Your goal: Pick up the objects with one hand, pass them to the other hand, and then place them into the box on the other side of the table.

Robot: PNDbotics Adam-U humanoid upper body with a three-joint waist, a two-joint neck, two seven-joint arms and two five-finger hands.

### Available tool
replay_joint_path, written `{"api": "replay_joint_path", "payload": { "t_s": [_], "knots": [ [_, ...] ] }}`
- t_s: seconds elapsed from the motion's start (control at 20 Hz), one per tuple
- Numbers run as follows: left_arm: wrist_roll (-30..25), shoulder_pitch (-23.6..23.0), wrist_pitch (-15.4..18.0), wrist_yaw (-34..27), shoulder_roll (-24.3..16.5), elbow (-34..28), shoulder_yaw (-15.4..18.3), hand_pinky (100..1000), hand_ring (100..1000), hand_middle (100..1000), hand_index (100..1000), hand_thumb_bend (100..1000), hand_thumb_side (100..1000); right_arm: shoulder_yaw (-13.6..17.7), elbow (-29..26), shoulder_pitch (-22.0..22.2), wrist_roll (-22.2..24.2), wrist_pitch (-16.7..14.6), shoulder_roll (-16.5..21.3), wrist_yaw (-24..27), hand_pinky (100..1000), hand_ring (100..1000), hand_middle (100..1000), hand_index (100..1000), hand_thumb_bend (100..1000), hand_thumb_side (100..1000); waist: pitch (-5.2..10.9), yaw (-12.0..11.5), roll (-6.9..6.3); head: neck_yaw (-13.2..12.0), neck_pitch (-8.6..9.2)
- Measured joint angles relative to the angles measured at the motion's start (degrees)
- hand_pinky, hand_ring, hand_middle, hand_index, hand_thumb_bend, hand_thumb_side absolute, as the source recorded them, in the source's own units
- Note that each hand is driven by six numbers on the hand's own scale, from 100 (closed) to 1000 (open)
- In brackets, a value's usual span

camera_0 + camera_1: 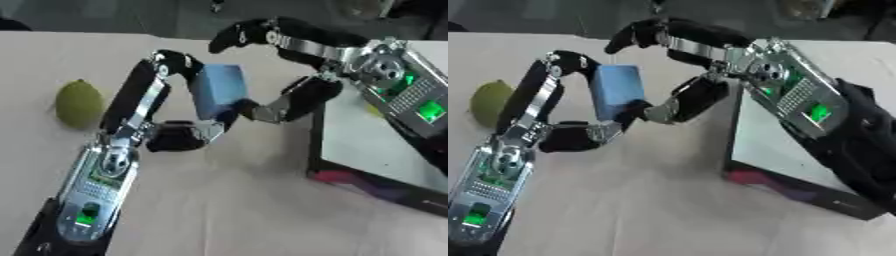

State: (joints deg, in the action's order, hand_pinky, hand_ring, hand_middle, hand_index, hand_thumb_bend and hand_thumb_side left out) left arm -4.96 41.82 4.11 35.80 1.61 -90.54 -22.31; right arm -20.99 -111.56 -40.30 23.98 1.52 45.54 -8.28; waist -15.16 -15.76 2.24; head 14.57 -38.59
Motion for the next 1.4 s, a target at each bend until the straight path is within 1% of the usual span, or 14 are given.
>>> {"api": "replay_joint_path", "payload": {
  "t_s": [0.45, 0.75, 0.95, 1.2, 1.3, 1.4],
  "knots": [
    [0.5, 0.1, 0.5, 0.6, 0.0, 0.1, -0.1, 724, 532, 356, 466, 100, 242, -0.2, 0.1, 0.0, 0.7, 0.0, -0.3, 0.0, 929, 1000, 864, 905, 263, 348, -0.21, -0.2, 0.34, 0.2, 0.31],
    [0.6, 0.6, 0.6, 0.8, 0.6, 0.3, -0.6, 722, 530, 355, 465, 100, 243, -0.3, 0.1, 0.2, 2.0, -0.7, -0.3, -0.2, 935, 1000, 891, 934, 299, 405, -0.38, -0.2, 0.34, 0.2, 0.48],
    [0.8, 0.6, 0.4, 1.2, 1.1, 0.5, -0.9, 721, 529, 351, 462, 100, 250, -0.3, -0.1, 0.5, 2.9, -0.4, -0.4, 1.0, 932, 1000, 890, 937, 321, 423, -0.38, -0.1, 0.34, 0.2, 0.49],
    [1.1, 0.6, 0.1, 1.3, 1.1, 0.7, -1.0, 720, 527, 348, 460, 100, 258, 0.0, -0.1, 0.5, 3.5, 0.4, -0.4, 1.8, 927, 1000, 884, 931, 313, 418, -0.63, -0.1, 0.39, 0.2, 0.49],
    [1.3, 0.6, 0.0, 1.4, 1.1, 0.7, -1.1, 720, 527, 348, 460, 100, 263, 0.1, -0.1, 0.6, 3.4, 0.6, -0.4, 1.8, 923, 1000, 864, 907, 298, 394, -0.67, 0.0, 0.56, 0.2, 0.49],
    [1.3, 0.6, 0.0, 1.4, 1.3, 0.8, -1.2, 721, 527, 348, 461, 100, 267, 0.2, -0.1, 0.6, 3.2, 0.9, -0.4, 1.8, 915, 1000, 804, 842, 264, 340, -0.84, 0.0, 0.66, 0.2, 0.50]
  ]
}}
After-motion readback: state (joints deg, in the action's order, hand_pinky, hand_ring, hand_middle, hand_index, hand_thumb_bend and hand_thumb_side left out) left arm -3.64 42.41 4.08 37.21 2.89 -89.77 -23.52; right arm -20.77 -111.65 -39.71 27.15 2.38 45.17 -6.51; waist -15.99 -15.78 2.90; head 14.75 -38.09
